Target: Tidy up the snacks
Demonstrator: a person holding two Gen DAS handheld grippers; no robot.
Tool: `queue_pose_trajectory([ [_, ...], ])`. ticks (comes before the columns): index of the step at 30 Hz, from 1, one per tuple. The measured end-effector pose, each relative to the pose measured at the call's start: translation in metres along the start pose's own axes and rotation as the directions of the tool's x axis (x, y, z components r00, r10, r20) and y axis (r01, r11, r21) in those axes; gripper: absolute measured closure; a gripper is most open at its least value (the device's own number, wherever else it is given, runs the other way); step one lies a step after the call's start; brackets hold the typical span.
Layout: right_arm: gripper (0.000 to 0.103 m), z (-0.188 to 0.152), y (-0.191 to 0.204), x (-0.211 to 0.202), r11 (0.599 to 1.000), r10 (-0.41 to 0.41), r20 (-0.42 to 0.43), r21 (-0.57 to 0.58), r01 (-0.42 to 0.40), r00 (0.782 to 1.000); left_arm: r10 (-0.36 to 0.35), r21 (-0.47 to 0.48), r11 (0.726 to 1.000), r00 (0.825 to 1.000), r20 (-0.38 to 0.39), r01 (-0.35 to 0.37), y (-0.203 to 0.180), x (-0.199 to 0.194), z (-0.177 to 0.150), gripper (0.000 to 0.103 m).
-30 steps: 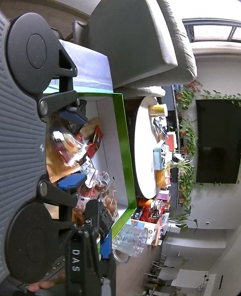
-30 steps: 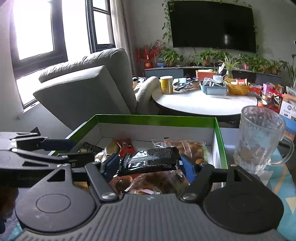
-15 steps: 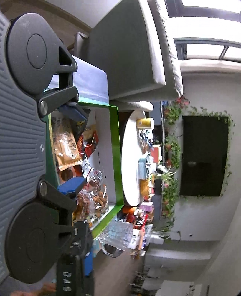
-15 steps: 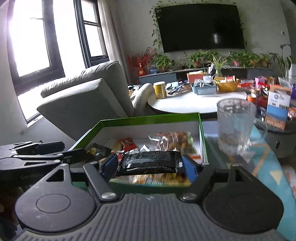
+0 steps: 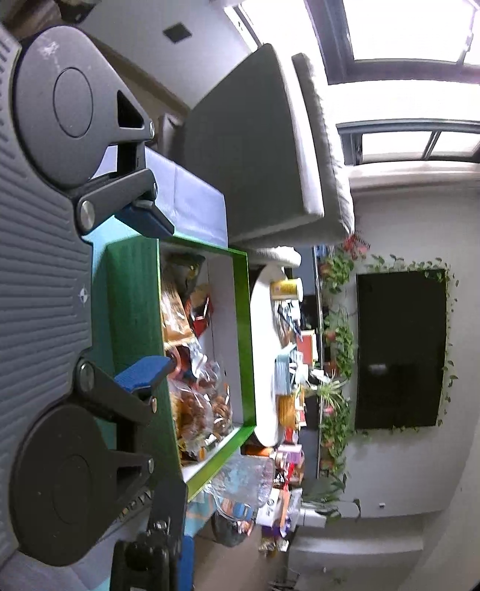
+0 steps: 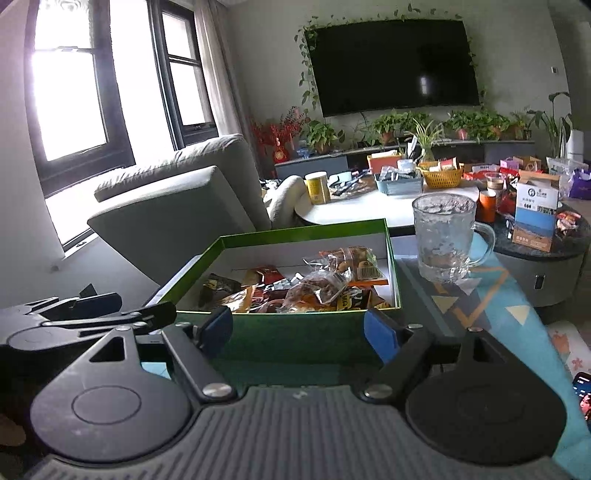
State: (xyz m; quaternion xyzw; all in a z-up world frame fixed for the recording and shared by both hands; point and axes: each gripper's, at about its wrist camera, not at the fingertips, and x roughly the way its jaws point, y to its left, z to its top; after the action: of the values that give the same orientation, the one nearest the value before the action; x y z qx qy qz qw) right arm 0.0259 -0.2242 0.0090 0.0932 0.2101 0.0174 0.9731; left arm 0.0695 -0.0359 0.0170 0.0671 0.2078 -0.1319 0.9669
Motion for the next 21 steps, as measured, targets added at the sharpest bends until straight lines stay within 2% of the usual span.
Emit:
queue_pose_trajectory([
  [3, 0.056, -0.004, 0.005, -0.011, 1.000, 0.000, 0.012, -0.014, 0.000, 1.000, 0.043, 0.017, 0.999, 0.999, 0.004, -0.043, -0.003, -0.009, -0.002, 0.035],
  [7, 0.056, -0.006, 0.011, -0.021, 0.999, -0.003, 0.025, -0.032, 0.004, 1.000, 0.087, 0.060, 0.994, 0.995, 0.050, -0.090, -0.009, -0.026, -0.007, 0.035],
  [13, 0.056, -0.007, 0.016, -0.032, 0.999, -0.012, 0.043, -0.046, 0.013, 0.999, 0.032, 0.020, 0.999, 0.999, 0.018, -0.032, -0.008, -0.036, -0.009, 0.035],
  [21, 0.056, -0.010, 0.017, -0.039, 0.998, -0.019, 0.050, -0.051, 0.022, 0.999, 0.016, -0.007, 1.000, 1.000, 0.014, -0.016, -0.010, -0.041, -0.010, 0.035],
])
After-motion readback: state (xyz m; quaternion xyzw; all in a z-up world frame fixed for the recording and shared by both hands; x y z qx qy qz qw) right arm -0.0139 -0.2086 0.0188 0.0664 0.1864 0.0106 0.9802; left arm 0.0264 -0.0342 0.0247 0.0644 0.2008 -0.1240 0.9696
